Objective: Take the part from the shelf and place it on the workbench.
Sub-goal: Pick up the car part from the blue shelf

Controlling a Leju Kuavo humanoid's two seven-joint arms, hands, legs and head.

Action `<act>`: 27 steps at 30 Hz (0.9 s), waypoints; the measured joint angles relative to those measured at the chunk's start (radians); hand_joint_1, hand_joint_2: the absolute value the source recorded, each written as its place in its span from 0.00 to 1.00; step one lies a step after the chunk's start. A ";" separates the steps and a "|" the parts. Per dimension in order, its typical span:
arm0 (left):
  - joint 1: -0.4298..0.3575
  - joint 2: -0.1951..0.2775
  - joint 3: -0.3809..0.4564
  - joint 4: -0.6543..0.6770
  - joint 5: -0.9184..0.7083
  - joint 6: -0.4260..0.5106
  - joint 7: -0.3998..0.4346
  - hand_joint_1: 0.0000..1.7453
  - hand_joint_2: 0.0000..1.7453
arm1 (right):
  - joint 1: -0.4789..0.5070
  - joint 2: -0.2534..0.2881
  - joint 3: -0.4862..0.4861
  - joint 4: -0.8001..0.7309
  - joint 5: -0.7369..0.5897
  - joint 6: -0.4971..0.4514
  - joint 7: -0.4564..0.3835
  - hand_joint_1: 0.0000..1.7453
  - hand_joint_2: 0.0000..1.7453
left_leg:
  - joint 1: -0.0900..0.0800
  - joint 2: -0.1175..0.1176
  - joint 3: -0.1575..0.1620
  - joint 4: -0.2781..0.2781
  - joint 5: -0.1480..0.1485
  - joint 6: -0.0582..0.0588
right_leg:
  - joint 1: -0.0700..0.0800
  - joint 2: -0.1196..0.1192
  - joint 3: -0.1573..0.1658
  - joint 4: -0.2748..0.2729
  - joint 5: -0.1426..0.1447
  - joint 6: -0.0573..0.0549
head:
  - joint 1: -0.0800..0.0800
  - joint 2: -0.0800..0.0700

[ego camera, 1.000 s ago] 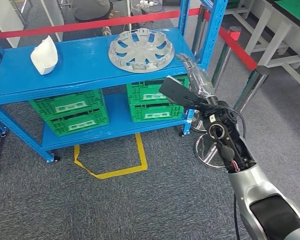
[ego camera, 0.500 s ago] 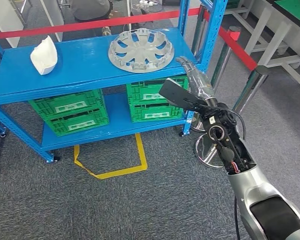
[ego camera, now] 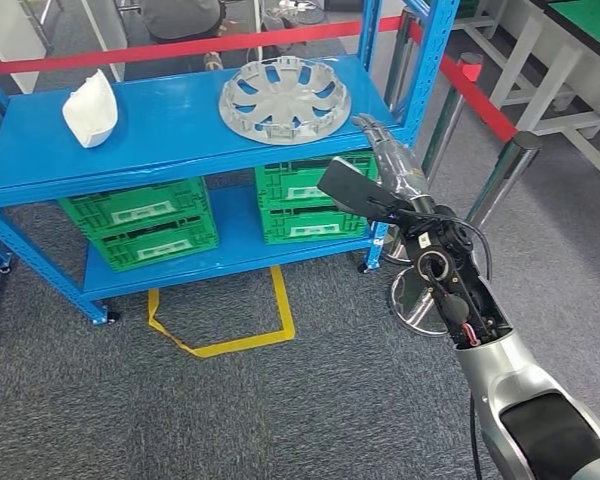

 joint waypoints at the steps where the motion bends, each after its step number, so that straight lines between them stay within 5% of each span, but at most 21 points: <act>1: 0.000 0.000 0.000 0.000 0.000 0.000 0.000 0.00 0.00 | 0.000 0.000 -0.001 0.000 0.000 0.000 0.000 0.00 1.00 | 0.002 0.000 0.003 -0.005 0.002 0.005 | 0.000 0.001 -0.001 0.002 0.001 0.004 | 0.000 0.000; 4: -0.003 0.000 0.000 0.000 0.000 0.000 0.001 0.00 0.00 | -0.002 -0.001 -0.004 -0.001 0.000 0.000 0.000 0.00 1.00 | 0.011 0.000 0.018 -0.023 0.010 0.017 | 0.000 0.009 -0.035 0.070 -0.036 0.014 | 0.007 0.000; 7: -0.003 -0.002 0.000 0.000 0.000 0.000 0.001 0.00 0.00 | 0.000 -0.002 -0.005 0.000 0.000 0.001 0.000 0.00 1.00 | 0.013 -0.002 0.020 -0.024 0.005 0.021 | -0.001 0.015 -0.138 0.264 -0.108 0.019 | 0.017 0.000; 9: -0.001 -0.004 0.000 0.000 0.000 0.000 0.001 0.00 0.00 | 0.005 -0.003 -0.006 0.000 0.000 0.001 0.000 0.00 1.00 | 0.015 -0.004 0.027 -0.024 -0.003 0.018 | -0.003 0.015 -0.167 0.285 -0.083 0.021 | 0.019 0.000; 11: -0.001 -0.006 0.000 0.000 -0.001 0.000 0.001 0.00 0.00 | 0.005 -0.003 -0.006 0.001 0.000 0.001 0.000 0.00 1.00 | 0.019 -0.006 0.043 -0.024 -0.014 0.008 | -0.007 0.015 -0.131 0.171 0.002 0.022 | 0.022 0.000; 13: -0.005 -0.007 0.000 0.000 -0.003 0.000 0.003 0.00 0.00 | 0.005 -0.003 -0.007 0.002 0.000 0.001 0.000 0.00 1.00 | 0.021 -0.007 0.048 -0.022 -0.023 -0.005 | -0.004 0.016 -0.095 0.060 0.045 0.016 | 0.023 0.000; 18: -0.013 -0.009 0.000 0.000 -0.009 0.000 0.010 0.00 0.00 | 0.013 -0.005 -0.016 -0.005 0.006 0.001 0.004 0.00 1.00 | 0.018 -0.006 0.033 0.006 -0.031 -0.036 | -0.002 0.019 -0.064 0.008 0.027 -0.029 | 0.019 0.000; 23: -0.015 -0.010 0.000 0.000 -0.012 0.000 0.016 0.00 0.00 | 0.028 -0.006 -0.019 -0.009 0.007 0.002 0.005 0.00 1.00 | 0.018 -0.006 -0.174 0.275 -0.093 -0.040 | 0.000 0.025 0.009 -0.016 -0.011 -0.043 | 0.011 0.000; 25: -0.012 -0.011 0.000 0.000 -0.013 0.000 0.017 0.00 0.00 | 0.033 -0.006 -0.020 -0.009 0.008 0.002 0.005 0.00 1.00 | 0.016 -0.006 -0.205 0.234 -0.063 -0.031 | 0.001 0.029 0.046 -0.017 -0.038 -0.042 | 0.011 0.000; 27: -0.011 -0.011 0.000 0.000 -0.014 0.000 0.018 0.00 0.00 | 0.036 -0.006 -0.023 -0.009 0.009 0.002 0.006 0.00 1.00 | 0.011 -0.007 -0.193 0.109 0.051 -0.020 | 0.002 0.029 0.081 -0.018 -0.070 -0.037 | 0.010 0.000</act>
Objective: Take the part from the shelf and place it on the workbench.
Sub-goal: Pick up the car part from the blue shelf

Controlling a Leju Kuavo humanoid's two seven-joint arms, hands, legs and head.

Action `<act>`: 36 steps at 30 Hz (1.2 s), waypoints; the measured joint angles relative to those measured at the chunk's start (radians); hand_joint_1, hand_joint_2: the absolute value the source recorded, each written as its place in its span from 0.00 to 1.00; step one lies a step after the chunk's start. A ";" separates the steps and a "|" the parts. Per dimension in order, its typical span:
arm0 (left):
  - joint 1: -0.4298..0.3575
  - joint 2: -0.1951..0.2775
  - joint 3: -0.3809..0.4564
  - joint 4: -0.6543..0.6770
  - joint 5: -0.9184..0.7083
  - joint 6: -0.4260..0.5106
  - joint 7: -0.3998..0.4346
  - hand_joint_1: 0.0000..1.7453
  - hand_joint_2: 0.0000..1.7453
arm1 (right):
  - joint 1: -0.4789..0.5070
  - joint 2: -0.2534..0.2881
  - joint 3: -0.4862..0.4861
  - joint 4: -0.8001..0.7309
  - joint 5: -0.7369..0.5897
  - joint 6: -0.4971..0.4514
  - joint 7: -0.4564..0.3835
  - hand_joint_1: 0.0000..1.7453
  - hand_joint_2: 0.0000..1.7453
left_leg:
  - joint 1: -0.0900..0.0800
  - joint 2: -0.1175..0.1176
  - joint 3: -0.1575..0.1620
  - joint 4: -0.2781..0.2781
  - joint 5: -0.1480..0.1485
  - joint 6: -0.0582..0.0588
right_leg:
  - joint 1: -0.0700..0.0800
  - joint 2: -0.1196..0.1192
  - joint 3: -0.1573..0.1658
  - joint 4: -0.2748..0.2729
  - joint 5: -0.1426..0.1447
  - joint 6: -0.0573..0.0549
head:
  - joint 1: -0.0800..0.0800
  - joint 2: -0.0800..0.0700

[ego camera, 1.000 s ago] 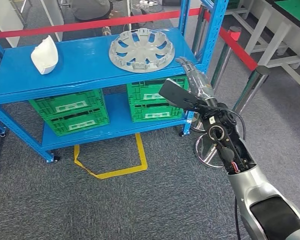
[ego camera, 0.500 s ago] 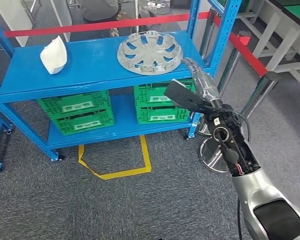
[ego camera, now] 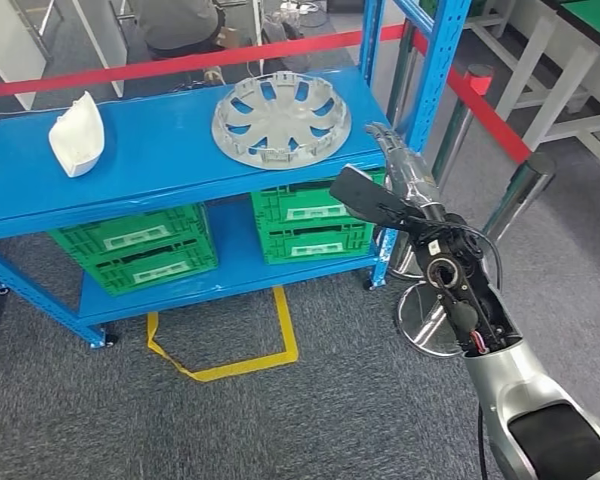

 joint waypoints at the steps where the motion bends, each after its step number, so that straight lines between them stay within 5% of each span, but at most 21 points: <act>1: 0.001 0.001 0.000 0.000 -0.001 0.000 0.001 0.00 0.00 | 0.002 0.000 -0.001 0.000 0.000 0.000 0.001 0.00 1.00 | -0.003 0.000 0.009 -0.047 0.047 0.004 | 0.002 0.002 0.012 -0.002 -0.015 0.005 | -0.002 0.000; 3: 0.001 0.001 0.000 0.001 -0.003 0.000 0.004 0.00 0.00 | 0.005 -0.002 -0.004 -0.004 0.001 0.002 0.002 0.00 1.00 | -0.009 0.000 0.023 -0.084 0.083 0.011 | 0.005 0.005 0.037 -0.014 -0.035 0.016 | -0.002 0.000; 5: -0.005 0.001 0.000 0.002 -0.004 0.001 0.004 0.00 0.00 | 0.003 -0.005 -0.007 -0.011 0.001 0.002 0.002 0.00 1.00 | -0.009 -0.001 0.047 -0.089 0.061 0.022 | 0.005 0.004 0.042 0.008 -0.022 0.028 | 0.003 0.000; 6: -0.008 0.002 0.000 0.002 -0.005 0.001 0.004 0.00 0.00 | 0.001 -0.006 -0.009 -0.014 0.001 0.001 0.002 0.00 1.00 | -0.007 -0.002 0.063 -0.095 0.051 0.028 | 0.004 0.001 0.022 0.059 -0.003 0.033 | 0.007 0.000; 8: -0.012 0.002 0.000 0.002 -0.006 0.002 0.003 0.00 0.00 | 0.002 -0.008 -0.011 -0.016 0.002 0.001 0.002 0.00 1.00 | -0.005 -0.004 0.103 -0.106 0.029 0.040 | 0.003 -0.003 -0.070 0.200 0.013 0.039 | 0.015 0.000; 10: -0.013 0.000 0.000 0.002 -0.007 0.003 0.003 0.00 0.00 | 0.006 -0.009 -0.012 -0.016 0.002 0.001 0.003 0.00 1.00 | -0.006 -0.007 0.148 -0.116 0.000 0.046 | 0.004 -0.004 -0.164 0.302 -0.048 0.042 | 0.023 0.000; 12: -0.012 -0.003 0.000 0.002 -0.007 0.003 0.003 0.00 0.00 | 0.010 -0.010 -0.012 -0.016 0.002 0.001 0.003 0.00 1.00 | -0.007 -0.011 0.200 -0.124 -0.031 0.047 | 0.006 -0.004 -0.222 0.301 -0.134 0.042 | 0.028 0.000; 13: -0.013 -0.004 0.000 0.002 -0.007 0.003 0.003 0.00 0.00 | 0.010 -0.011 -0.012 -0.016 0.002 0.001 0.003 0.00 1.00 | -0.007 -0.013 0.227 -0.126 -0.048 0.047 | 0.008 -0.004 -0.233 0.266 -0.142 0.038 | 0.031 0.000; 14: -0.014 -0.005 0.000 0.002 -0.007 0.003 0.003 0.00 0.00 | 0.010 -0.012 -0.013 -0.016 0.002 0.001 0.003 0.00 1.00 | -0.008 -0.014 0.252 -0.128 -0.063 0.047 | 0.011 -0.004 -0.236 0.211 -0.108 0.032 | 0.033 0.000; 16: -0.015 -0.008 0.000 0.003 -0.007 0.004 0.004 0.00 0.00 | 0.009 -0.014 -0.016 -0.016 0.002 0.002 0.003 0.00 1.00 | -0.009 -0.019 0.291 -0.131 -0.091 0.043 | 0.018 -0.002 -0.229 0.096 0.046 0.015 | 0.035 0.000; 18: -0.021 -0.011 0.000 0.002 -0.007 0.006 0.007 0.00 0.00 | 0.004 -0.016 -0.020 -0.020 0.003 0.002 0.004 0.00 1.00 | -0.010 -0.025 0.312 -0.130 -0.108 0.033 | 0.024 0.005 -0.214 0.041 0.151 0.001 | 0.034 0.000; 22: -0.037 -0.003 0.000 0.002 -0.007 0.011 0.009 0.00 0.00 | -0.024 -0.018 -0.025 -0.040 0.005 0.001 0.001 0.00 1.00 | -0.012 -0.023 0.302 -0.076 -0.126 0.015 | 0.016 0.005 -0.182 0.019 0.180 -0.016 | 0.031 0.000; 26: -0.035 -0.004 0.000 0.002 -0.007 0.015 0.008 0.00 0.00 | -0.008 -0.018 -0.025 -0.041 0.007 0.002 0.001 0.00 1.00 | 0.000 -0.016 0.153 0.137 -0.221 -0.005 | 0.012 0.004 -0.176 0.012 0.176 -0.020 | 0.024 0.000; 28: -0.030 -0.006 0.000 0.002 -0.007 0.016 0.008 0.00 0.00 | -0.001 -0.018 -0.024 -0.040 0.009 0.003 0.001 0.00 1.00 | 0.008 -0.013 0.118 0.123 -0.195 -0.014 | 0.010 0.005 -0.173 0.014 0.167 -0.016 | 0.023 0.000; 31: -0.029 -0.006 0.000 0.003 -0.008 0.017 0.006 0.00 0.00 | 0.000 -0.018 -0.025 -0.040 0.010 0.004 0.001 0.00 1.00 | 0.012 -0.011 0.149 -0.056 -0.057 -0.022 | 0.004 0.005 -0.163 0.022 0.151 -0.001 | 0.021 0.000; 35: -0.026 -0.009 0.000 0.003 -0.008 0.019 0.006 0.00 0.00 | 0.002 -0.020 -0.026 -0.039 0.014 0.008 0.003 0.00 1.00 | 0.004 -0.008 0.153 -0.096 -0.026 0.007 | 0.006 0.006 -0.164 0.025 0.139 0.021 | 0.019 0.000; 36: -0.025 -0.010 0.000 0.004 -0.007 0.020 0.006 0.00 0.00 | 0.003 -0.021 -0.026 -0.039 0.014 0.009 0.004 0.00 1.00 | 0.004 -0.009 0.154 -0.096 -0.020 0.010 | 0.006 0.005 -0.162 0.026 0.137 0.018 | 0.022 0.000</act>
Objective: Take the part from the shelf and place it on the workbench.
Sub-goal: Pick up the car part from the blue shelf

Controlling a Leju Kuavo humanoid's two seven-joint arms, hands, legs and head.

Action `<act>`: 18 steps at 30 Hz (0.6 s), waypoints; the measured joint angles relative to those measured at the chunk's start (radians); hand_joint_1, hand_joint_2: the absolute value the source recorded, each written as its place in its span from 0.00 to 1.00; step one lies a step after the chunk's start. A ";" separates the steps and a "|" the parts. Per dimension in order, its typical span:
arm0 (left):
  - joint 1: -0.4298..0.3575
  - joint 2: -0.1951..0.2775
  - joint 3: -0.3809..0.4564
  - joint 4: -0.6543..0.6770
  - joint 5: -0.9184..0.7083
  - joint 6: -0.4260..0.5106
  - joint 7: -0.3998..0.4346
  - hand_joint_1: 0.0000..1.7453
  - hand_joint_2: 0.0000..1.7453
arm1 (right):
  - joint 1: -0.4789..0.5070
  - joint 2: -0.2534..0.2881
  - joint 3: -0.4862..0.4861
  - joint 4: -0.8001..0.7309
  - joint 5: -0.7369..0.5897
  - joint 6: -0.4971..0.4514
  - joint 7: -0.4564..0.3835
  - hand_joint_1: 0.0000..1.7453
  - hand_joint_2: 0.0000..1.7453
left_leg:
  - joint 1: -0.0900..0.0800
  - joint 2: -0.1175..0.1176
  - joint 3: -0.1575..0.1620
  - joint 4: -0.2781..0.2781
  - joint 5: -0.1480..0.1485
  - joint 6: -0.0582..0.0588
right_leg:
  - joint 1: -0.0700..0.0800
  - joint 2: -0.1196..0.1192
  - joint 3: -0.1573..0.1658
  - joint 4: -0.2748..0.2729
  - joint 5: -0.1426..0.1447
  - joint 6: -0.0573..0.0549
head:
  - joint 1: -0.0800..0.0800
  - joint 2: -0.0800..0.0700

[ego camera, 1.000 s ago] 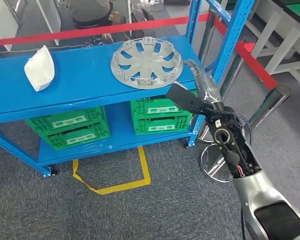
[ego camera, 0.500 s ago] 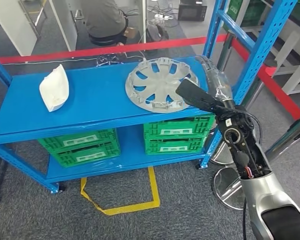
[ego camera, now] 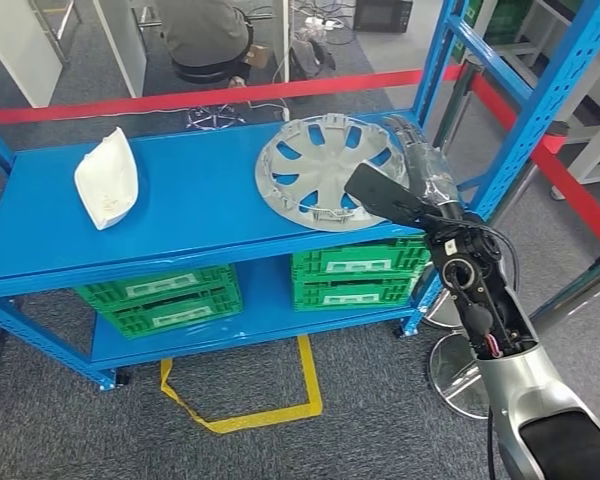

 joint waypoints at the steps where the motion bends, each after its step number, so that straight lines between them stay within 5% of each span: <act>1: 0.000 -0.001 0.000 0.000 0.001 0.000 0.000 0.00 0.00 | 0.000 -0.001 -0.001 0.000 0.000 0.000 0.000 0.00 1.00 | 0.000 -0.001 0.001 -0.001 0.000 0.001 | 0.000 0.000 0.002 0.000 -0.002 -0.006 | 0.001 0.000; 4: -0.001 -0.002 0.000 0.000 0.005 0.000 0.000 0.00 0.00 | 0.000 -0.003 -0.002 0.001 0.000 0.000 0.000 0.00 1.00 | -0.001 -0.003 0.002 -0.001 -0.002 0.003 | 0.000 -0.001 0.006 -0.004 -0.002 -0.020 | 0.006 0.000; 10: 0.000 -0.001 0.000 0.000 0.013 -0.005 0.000 0.00 0.00 | -0.003 -0.004 -0.002 0.015 0.000 0.001 0.000 0.00 1.00 | -0.004 -0.003 0.002 -0.001 -0.008 0.013 | 0.000 -0.003 0.011 -0.012 -0.003 -0.019 | 0.008 0.000; 18: 0.005 0.004 0.000 0.000 0.025 -0.016 0.000 0.00 0.00 | -0.016 -0.008 -0.012 0.053 0.016 -0.013 0.009 0.00 1.00 | -0.006 -0.003 0.003 -0.001 -0.012 0.015 | -0.003 -0.003 0.011 -0.014 -0.008 0.009 | 0.008 0.000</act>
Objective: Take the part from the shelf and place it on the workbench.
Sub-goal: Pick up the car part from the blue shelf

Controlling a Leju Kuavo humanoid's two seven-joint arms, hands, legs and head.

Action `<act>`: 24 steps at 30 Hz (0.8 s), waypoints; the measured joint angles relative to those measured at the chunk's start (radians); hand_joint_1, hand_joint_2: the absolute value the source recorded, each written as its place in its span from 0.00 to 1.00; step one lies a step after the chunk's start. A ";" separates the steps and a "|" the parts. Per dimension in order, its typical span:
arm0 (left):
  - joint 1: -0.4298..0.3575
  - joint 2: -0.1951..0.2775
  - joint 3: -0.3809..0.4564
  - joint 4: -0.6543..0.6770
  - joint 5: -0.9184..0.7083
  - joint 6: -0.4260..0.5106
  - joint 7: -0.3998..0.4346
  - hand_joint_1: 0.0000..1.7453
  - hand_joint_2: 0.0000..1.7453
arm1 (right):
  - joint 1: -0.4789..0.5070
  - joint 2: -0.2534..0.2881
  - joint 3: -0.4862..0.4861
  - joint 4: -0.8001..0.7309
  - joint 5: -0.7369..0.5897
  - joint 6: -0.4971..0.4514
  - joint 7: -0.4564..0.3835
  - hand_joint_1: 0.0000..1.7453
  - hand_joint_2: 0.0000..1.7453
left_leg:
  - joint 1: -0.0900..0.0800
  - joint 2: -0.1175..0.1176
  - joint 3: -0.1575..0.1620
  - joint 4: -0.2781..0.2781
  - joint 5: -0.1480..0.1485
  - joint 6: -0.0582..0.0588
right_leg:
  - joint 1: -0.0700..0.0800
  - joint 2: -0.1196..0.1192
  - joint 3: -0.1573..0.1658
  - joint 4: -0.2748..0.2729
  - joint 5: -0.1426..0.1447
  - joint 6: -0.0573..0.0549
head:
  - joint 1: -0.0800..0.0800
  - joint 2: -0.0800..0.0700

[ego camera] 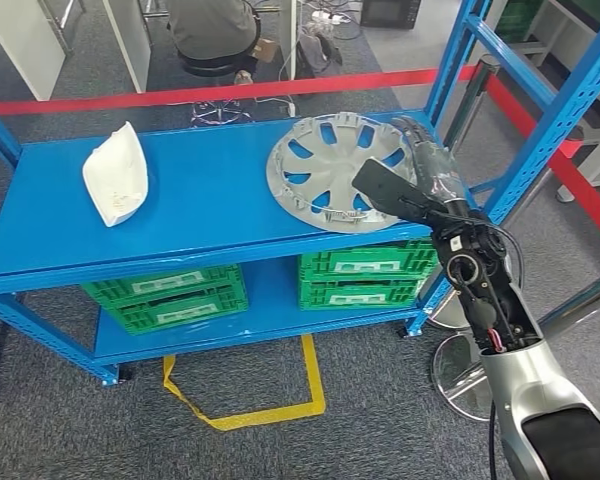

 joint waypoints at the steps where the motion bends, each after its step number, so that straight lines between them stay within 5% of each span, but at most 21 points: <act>1: 0.002 0.000 0.000 0.000 0.001 -0.001 0.000 0.00 0.00 | -0.001 -0.002 -0.004 0.006 0.006 -0.006 0.005 0.00 1.00 | 0.000 0.000 0.000 0.000 0.000 0.000 | 0.000 0.000 0.000 0.000 0.000 0.002 | 0.000 0.000; 10: 0.008 0.006 0.000 0.000 -0.002 -0.002 -0.002 0.00 0.00 | -0.001 -0.013 -0.037 0.044 0.025 -0.014 0.022 0.00 1.00 | -0.005 0.000 0.002 0.001 -0.003 0.004 | -0.006 0.000 0.001 -0.004 0.002 0.014 | -0.001 0.000; 13: 0.007 0.011 0.000 0.000 -0.004 -0.002 -0.002 0.00 0.00 | 0.000 -0.015 -0.043 0.048 0.029 -0.013 0.023 0.00 1.00 | 0.002 0.003 0.017 -0.020 0.004 0.013 | -0.006 -0.001 -0.005 0.010 -0.010 0.019 | 0.000 0.000; 17: 0.006 0.010 0.000 0.000 -0.006 -0.002 -0.002 0.00 0.00 | 0.005 -0.018 -0.047 0.054 0.031 -0.008 0.022 0.00 1.00 | 0.006 0.007 0.041 -0.037 0.003 0.022 | -0.007 -0.005 -0.123 0.250 -0.104 0.022 | 0.006 0.000; 19: 0.007 0.009 0.000 0.000 -0.006 -0.002 -0.002 0.00 0.00 | 0.012 -0.018 -0.047 0.059 0.031 -0.007 0.021 0.00 1.00 | 0.007 0.007 0.051 -0.036 -0.005 0.017 | -0.009 -0.006 -0.155 0.294 -0.092 0.025 | 0.008 0.000; 22: 0.008 0.009 0.000 0.000 -0.007 -0.002 -0.002 0.00 0.00 | 0.013 -0.018 -0.048 0.064 0.032 -0.007 0.021 0.00 1.00 | 0.011 0.004 0.074 -0.033 -0.026 -0.001 | -0.015 -0.010 -0.081 0.120 0.013 0.028 | 0.010 0.000; 24: 0.005 0.010 0.000 0.000 -0.007 -0.001 -0.002 0.00 0.00 | 0.013 -0.019 -0.049 0.065 0.032 -0.006 0.019 0.00 1.00 | 0.009 0.003 0.075 -0.026 -0.036 -0.016 | -0.013 -0.008 -0.038 0.037 0.026 0.023 | 0.008 0.000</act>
